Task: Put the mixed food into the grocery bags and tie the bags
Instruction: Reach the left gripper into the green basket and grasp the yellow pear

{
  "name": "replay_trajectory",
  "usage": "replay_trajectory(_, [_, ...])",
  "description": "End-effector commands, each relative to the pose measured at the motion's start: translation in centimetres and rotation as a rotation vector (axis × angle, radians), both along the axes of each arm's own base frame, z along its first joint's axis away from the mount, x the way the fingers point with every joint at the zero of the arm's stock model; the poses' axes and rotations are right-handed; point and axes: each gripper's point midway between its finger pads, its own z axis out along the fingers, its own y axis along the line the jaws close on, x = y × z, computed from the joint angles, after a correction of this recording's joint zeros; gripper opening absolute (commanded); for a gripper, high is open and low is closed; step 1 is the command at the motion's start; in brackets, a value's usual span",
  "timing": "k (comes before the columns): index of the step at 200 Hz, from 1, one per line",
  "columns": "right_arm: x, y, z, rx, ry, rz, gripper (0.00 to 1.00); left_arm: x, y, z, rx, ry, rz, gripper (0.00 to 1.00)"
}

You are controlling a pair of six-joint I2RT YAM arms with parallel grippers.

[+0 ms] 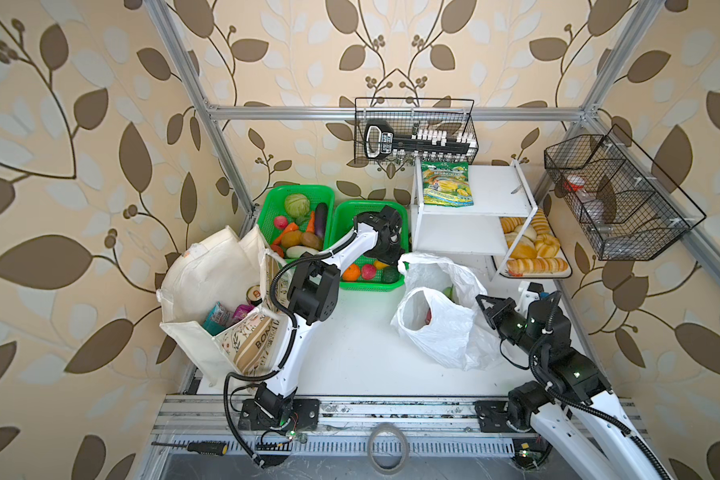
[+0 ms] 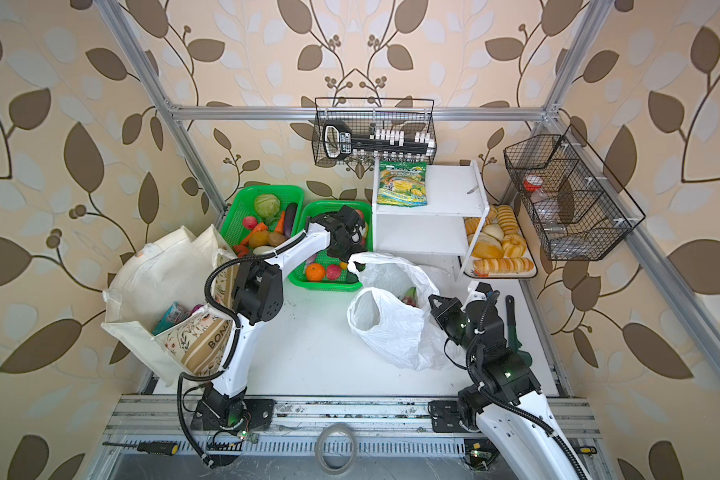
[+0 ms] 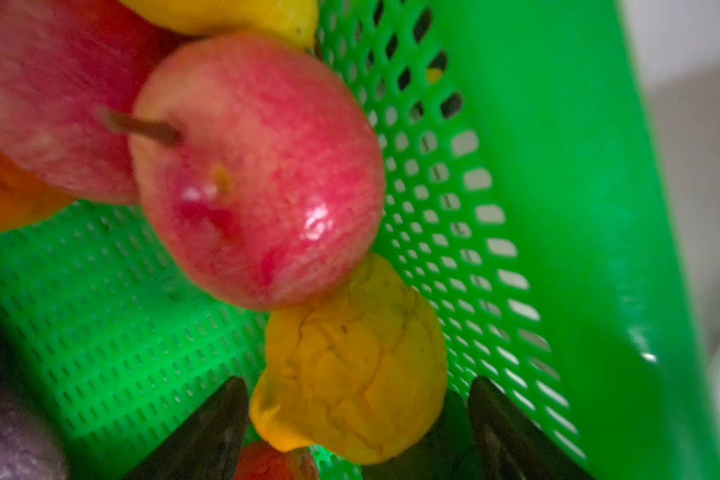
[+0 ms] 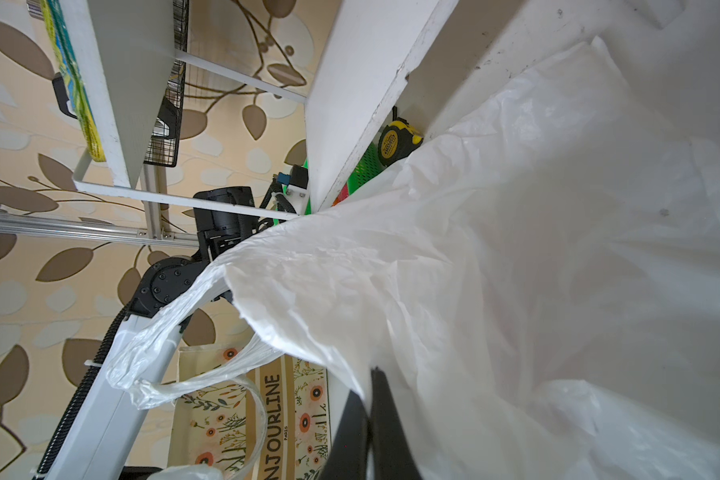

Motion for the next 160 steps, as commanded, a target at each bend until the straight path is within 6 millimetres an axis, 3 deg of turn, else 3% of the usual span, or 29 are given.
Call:
replay_trajectory(1, [0.0, 0.0, 1.8, 0.018, -0.038, -0.001, 0.00, -0.1, 0.0, -0.1, 0.000, 0.018, -0.053, 0.85])
replay_trajectory(34, [-0.2, -0.1, 1.7, 0.021, -0.037, -0.005, 0.00, -0.1, 0.1, -0.7, 0.016, 0.024, -0.065, 0.84])
replay_trajectory(50, [-0.3, -0.3, 1.8, 0.021, -0.040, -0.012, 0.00, 0.0, -0.1, 0.1, 0.006, 0.008, -0.074, 0.74])
replay_trajectory(87, [-0.3, -0.1, 1.7, 0.030, -0.034, -0.006, 0.00, 0.6, 0.5, 4.2, -0.001, -0.104, -0.063, 0.68])
replay_trajectory(103, [-0.4, -0.1, 1.6, 0.036, -0.031, -0.003, 0.00, 0.8, 0.7, 6.9, -0.019, -0.169, -0.052, 0.67])
replay_trajectory(108, [-0.4, -0.1, 1.6, 0.038, -0.031, -0.006, 0.00, 0.3, 1.2, 6.6, -0.009, -0.159, -0.046, 0.67])
replay_trajectory(160, [-0.4, 0.0, 1.8, 0.050, -0.038, 0.000, 0.00, -0.3, 3.2, 12.4, -0.035, -0.309, 0.042, 0.65])
